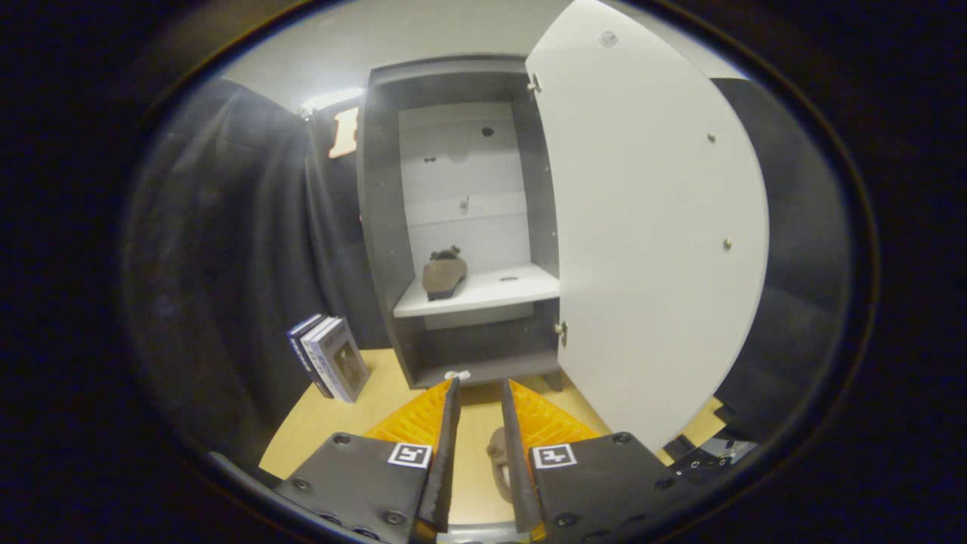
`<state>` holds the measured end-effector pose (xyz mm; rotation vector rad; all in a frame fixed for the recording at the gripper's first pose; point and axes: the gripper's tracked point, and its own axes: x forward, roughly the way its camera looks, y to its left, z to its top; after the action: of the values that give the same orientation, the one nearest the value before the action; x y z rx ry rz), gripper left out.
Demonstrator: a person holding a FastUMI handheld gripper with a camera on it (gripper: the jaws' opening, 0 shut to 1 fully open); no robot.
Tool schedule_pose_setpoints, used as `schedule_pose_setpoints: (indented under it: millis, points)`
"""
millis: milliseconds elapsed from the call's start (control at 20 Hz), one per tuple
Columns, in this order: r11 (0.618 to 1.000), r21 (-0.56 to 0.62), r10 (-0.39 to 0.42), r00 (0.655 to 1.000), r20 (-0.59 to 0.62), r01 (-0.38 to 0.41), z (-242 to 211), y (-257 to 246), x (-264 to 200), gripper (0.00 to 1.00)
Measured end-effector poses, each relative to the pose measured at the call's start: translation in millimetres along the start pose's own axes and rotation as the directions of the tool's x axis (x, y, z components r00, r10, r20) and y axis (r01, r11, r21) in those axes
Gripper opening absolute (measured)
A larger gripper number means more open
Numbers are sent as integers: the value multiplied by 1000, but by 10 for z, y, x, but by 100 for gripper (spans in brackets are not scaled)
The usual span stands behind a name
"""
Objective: Open the shoe cabinet door, grab the shoes and put them into the shoe cabinet, then close the shoe cabinet door.
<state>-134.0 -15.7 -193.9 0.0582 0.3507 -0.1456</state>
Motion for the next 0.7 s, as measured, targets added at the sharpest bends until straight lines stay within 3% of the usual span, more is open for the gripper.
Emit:
schedule_pose_setpoints:
  millis: [250, 700]
  points:
    - [1000, 18, -1, 983, -186, 4, -923, -47, 458, 40]
    - [999, 54, 28, 934, -357, -9, -2224, -187, 1217, 44]
